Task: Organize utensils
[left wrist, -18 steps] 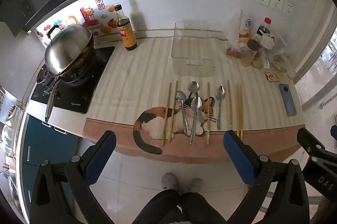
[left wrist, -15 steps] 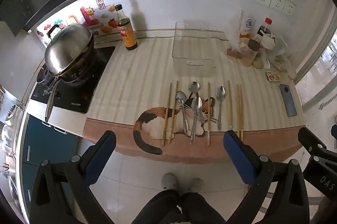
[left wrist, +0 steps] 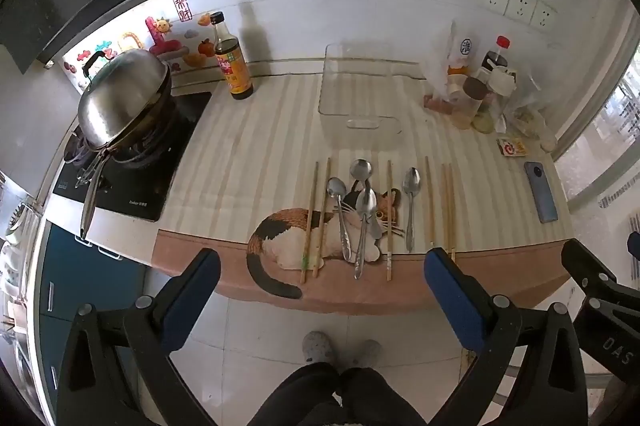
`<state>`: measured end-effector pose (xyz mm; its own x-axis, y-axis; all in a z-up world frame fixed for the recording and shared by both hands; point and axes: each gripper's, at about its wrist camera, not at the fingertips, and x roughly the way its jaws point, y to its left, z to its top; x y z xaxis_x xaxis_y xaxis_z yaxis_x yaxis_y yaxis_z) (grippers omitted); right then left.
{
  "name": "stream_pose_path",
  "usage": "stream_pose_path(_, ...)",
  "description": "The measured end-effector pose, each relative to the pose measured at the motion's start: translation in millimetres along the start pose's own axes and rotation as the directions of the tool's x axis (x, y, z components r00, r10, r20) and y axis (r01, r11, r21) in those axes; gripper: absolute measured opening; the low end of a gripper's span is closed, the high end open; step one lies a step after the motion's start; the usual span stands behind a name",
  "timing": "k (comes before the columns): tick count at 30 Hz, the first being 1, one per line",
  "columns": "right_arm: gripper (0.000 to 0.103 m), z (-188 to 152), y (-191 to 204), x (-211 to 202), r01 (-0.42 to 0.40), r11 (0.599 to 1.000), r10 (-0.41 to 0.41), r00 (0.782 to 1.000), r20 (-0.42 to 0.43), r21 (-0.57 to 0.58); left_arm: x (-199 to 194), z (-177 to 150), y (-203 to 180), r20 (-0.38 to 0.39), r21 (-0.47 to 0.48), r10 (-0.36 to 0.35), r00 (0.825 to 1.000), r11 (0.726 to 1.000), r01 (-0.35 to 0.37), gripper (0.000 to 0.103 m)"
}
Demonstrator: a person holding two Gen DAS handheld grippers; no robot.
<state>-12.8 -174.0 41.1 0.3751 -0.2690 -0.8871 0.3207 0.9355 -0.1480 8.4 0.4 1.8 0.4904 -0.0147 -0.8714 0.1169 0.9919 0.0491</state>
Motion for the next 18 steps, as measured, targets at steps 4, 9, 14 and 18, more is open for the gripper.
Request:
stream_pose_path(4, 0.103, -0.8, -1.0, -1.0, -0.001, 1.000, 0.001, 1.000, 0.004, 0.003, -0.4, 0.7, 0.5, 0.005, -0.002, 0.001, 1.000, 1.000, -0.001, 0.103)
stream_pose_path(9, 0.103, 1.0, -1.8, -0.7, 0.006, 1.000, -0.006, 1.000, 0.002, 0.006, 0.9, 0.0, 3.5, 0.002, -0.013, 0.003, 1.000, 1.000, -0.003, 0.103)
stream_pose_path(14, 0.103, 2.3, -2.7, -0.8, 0.009, 1.000, -0.009, 1.000, 0.004, 0.003, 1.9, 0.1, 4.3, 0.000, -0.019, 0.002, 1.000, 1.000, -0.002, 0.103)
stream_pose_path(18, 0.103, 2.1, -1.4, -1.2, 0.018, 1.000, -0.018, 1.000, 0.008, 0.002, 1.5, 0.6, 5.0, -0.002, -0.018, 0.000, 1.000, 1.000, 0.000, 0.103)
